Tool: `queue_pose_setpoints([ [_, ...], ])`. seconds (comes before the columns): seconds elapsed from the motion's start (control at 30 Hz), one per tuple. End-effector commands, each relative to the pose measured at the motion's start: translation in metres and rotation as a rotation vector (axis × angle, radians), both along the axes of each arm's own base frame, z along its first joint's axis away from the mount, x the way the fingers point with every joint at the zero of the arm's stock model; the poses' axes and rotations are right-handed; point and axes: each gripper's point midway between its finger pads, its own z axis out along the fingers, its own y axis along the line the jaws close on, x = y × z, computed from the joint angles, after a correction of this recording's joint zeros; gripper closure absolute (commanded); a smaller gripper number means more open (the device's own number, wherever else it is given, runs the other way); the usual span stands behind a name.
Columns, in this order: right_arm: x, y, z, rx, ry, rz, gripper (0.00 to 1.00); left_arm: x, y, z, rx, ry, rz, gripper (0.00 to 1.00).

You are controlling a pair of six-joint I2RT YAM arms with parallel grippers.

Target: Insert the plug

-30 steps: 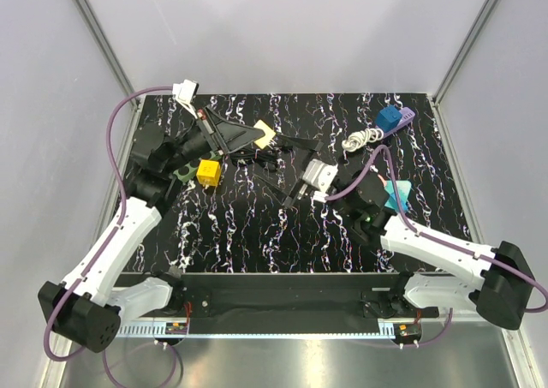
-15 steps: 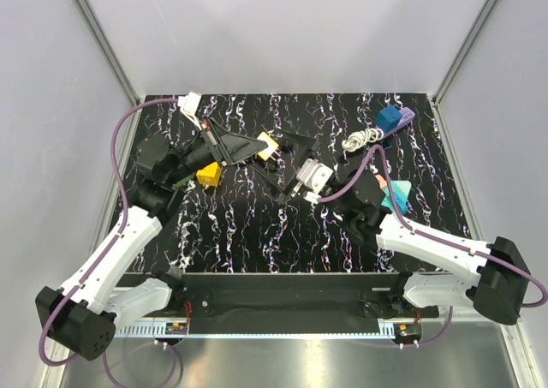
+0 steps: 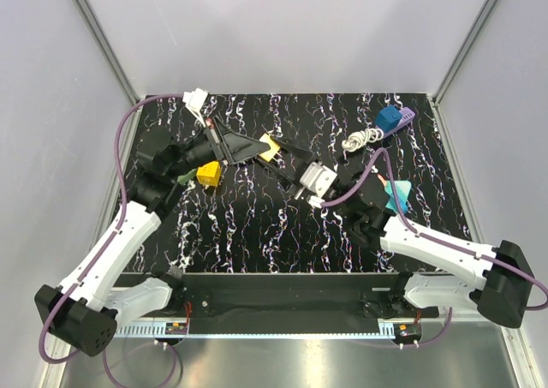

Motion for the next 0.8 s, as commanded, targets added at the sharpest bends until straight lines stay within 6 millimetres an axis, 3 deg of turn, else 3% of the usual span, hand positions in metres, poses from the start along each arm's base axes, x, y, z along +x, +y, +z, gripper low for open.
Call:
queue_pose_setpoints([
  [0.0, -0.019, -0.007, 0.011, -0.003, -0.048, 0.044, 1.0, -0.031, -0.003, 0.01, 0.062, -0.08, -0.14, 0.66],
  [0.27, -0.036, -0.013, -0.002, -0.078, -0.055, 0.094, 1.0, -0.046, -0.002, -0.004, 0.146, -0.058, -0.233, 0.59],
  [0.63, -0.048, -0.007, -0.015, -0.125, -0.006, 0.174, 1.0, -0.05, -0.003, -0.009, 0.16, -0.052, -0.281, 0.6],
  [0.7, -0.048, -0.006, -0.016, -0.128, -0.002, 0.178, 1.0, -0.05, -0.003, -0.009, 0.162, -0.051, -0.289, 0.67],
  [0.73, -0.048, -0.006, -0.017, -0.126, 0.003, 0.179, 1.0, -0.05, -0.003, -0.009, 0.162, -0.055, -0.29, 0.77],
  [0.77, -0.048, -0.006, -0.016, -0.126, 0.004, 0.18, 1.0, -0.05, -0.004, -0.01, 0.164, -0.057, -0.292, 1.0],
])
